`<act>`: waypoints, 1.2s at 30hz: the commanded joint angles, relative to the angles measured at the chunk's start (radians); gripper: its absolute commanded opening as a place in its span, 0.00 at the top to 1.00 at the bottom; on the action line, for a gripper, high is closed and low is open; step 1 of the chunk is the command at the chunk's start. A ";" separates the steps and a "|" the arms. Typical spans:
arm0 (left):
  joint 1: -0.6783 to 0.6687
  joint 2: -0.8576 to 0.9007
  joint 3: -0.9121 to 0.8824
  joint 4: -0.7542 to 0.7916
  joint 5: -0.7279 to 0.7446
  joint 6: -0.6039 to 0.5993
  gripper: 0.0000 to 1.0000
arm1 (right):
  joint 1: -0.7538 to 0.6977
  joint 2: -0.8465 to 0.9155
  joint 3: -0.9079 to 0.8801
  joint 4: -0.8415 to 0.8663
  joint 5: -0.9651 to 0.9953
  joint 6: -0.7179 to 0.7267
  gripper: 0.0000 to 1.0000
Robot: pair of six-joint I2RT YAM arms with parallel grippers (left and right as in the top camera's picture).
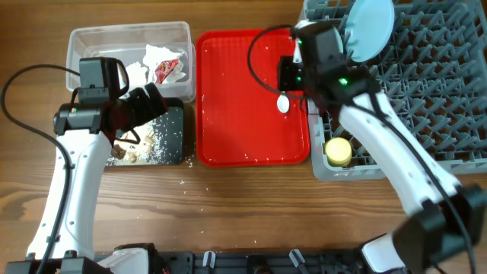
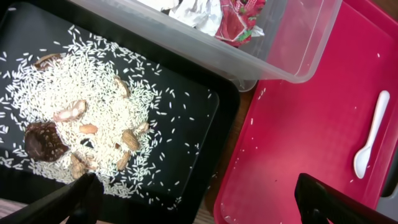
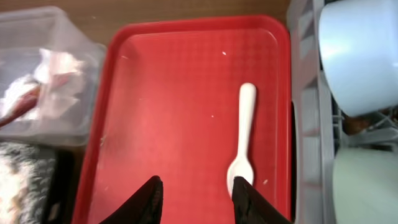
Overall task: Sort waste into correct bins and load items into the dishwasher rack
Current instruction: 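Return the right gripper to the red tray and grasp the white spoon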
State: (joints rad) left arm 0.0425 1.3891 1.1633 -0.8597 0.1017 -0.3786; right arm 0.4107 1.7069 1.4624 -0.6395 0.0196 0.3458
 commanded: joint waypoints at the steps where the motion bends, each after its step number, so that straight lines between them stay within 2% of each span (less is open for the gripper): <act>1: 0.005 -0.003 0.012 0.002 -0.003 0.009 0.00 | -0.003 0.193 0.256 -0.114 0.045 -0.037 0.61; 3: 0.005 -0.003 0.012 0.002 -0.003 0.008 0.00 | -0.005 0.322 0.424 -0.243 0.100 -0.029 0.60; 6: 0.005 -0.003 0.012 0.002 -0.003 0.009 0.00 | -0.025 0.431 0.509 -0.318 0.082 -0.009 0.60; 12: 0.005 -0.003 0.012 0.002 -0.003 0.008 0.00 | -0.047 0.552 0.509 -0.353 -0.022 -0.004 0.62; 14: 0.005 -0.003 0.012 0.002 -0.003 0.008 0.00 | -0.047 0.582 0.509 -0.352 -0.024 -0.005 0.67; 20: 0.005 -0.003 0.012 0.002 -0.003 0.008 0.00 | -0.051 0.658 0.509 -0.348 -0.029 -0.003 0.72; 30: 0.005 -0.003 0.012 0.002 -0.003 0.009 0.00 | -0.051 0.747 0.505 -0.344 -0.029 0.006 0.72; 33: 0.005 -0.003 0.012 0.002 -0.003 0.009 0.00 | -0.049 0.755 0.499 -0.345 -0.034 0.005 0.78; 36: 0.005 -0.003 0.012 0.002 -0.003 0.009 0.00 | -0.048 0.755 0.497 -0.348 -0.060 -0.002 0.93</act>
State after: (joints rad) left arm 0.0425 1.3891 1.1633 -0.8600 0.1017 -0.3786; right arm 0.3607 2.3939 1.9648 -0.9833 0.0002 0.3408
